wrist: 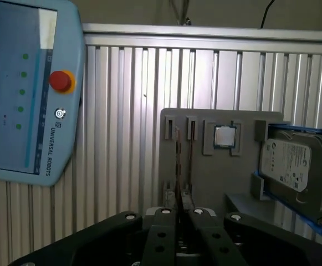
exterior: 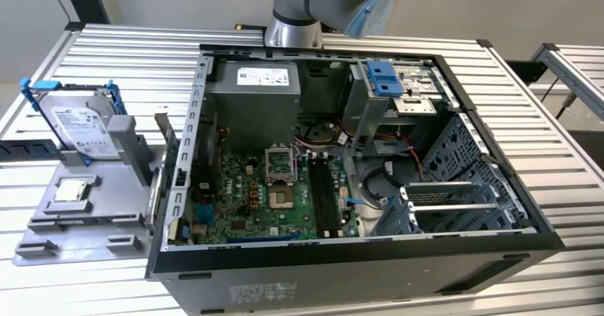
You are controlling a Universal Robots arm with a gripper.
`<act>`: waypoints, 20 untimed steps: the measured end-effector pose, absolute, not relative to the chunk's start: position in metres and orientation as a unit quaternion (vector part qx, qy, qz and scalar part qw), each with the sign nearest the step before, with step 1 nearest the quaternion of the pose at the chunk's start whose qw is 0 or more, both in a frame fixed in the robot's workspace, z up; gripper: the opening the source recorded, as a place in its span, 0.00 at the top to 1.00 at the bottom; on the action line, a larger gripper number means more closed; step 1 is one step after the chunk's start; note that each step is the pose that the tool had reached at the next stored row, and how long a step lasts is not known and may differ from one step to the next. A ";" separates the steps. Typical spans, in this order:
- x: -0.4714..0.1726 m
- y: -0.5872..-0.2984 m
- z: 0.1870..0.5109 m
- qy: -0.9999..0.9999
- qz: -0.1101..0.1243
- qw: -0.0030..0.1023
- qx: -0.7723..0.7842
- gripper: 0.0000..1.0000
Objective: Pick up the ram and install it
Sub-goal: 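Pick up the ram and move it above insertion slot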
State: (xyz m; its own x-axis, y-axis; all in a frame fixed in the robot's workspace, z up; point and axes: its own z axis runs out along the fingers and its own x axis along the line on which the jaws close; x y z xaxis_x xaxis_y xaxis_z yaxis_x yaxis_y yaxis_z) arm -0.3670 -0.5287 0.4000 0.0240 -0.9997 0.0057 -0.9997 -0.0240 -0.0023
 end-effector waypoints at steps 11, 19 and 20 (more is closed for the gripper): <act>-0.367 -0.529 0.401 -0.699 0.003 0.001 0.716 1.00; -0.353 -0.529 0.401 -0.699 0.002 0.001 0.716 1.00; -0.349 -0.529 0.401 -0.699 0.002 0.001 0.716 1.00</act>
